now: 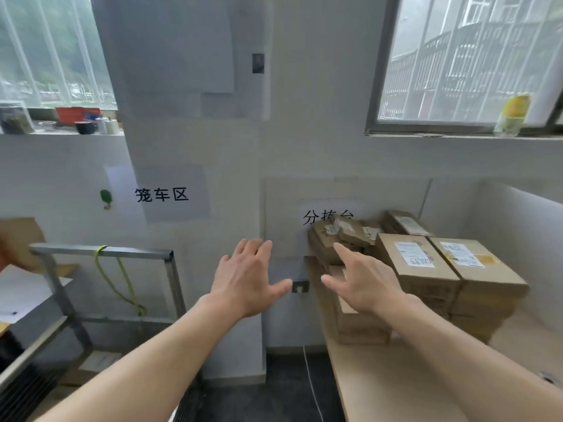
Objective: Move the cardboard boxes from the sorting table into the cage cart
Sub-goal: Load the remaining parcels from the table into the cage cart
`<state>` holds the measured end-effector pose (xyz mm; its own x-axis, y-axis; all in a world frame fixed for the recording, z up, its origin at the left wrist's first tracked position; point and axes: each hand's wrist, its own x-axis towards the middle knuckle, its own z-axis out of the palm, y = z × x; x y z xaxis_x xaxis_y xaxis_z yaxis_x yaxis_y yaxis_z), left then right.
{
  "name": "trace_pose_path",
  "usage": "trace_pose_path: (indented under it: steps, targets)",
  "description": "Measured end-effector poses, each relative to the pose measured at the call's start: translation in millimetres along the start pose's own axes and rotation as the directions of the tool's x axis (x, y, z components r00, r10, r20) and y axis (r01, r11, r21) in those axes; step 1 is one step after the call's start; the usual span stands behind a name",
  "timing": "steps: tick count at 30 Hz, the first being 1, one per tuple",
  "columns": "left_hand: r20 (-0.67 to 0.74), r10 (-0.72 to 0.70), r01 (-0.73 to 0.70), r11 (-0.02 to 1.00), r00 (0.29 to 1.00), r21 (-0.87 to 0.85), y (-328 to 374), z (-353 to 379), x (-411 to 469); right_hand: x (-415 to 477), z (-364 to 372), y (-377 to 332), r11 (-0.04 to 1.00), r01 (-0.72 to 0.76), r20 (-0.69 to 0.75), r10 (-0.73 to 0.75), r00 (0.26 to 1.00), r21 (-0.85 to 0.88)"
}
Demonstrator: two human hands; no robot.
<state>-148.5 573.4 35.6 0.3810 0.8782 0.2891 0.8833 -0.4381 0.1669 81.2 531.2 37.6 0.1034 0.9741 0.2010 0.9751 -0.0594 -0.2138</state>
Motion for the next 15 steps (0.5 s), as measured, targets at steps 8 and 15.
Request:
trace_pose_path:
  steps: [8,15]
  targets:
    - [0.040,0.061,-0.060,0.998,0.997,-0.011,50,23,37,8,-3,70,0.996,-0.081,-0.025,0.081,0.996,0.031]
    - [0.098,0.106,-0.103,0.994,0.990,-0.035,68,62,78,13,14,108,0.986,-0.163,-0.026,0.164,0.986,0.048]
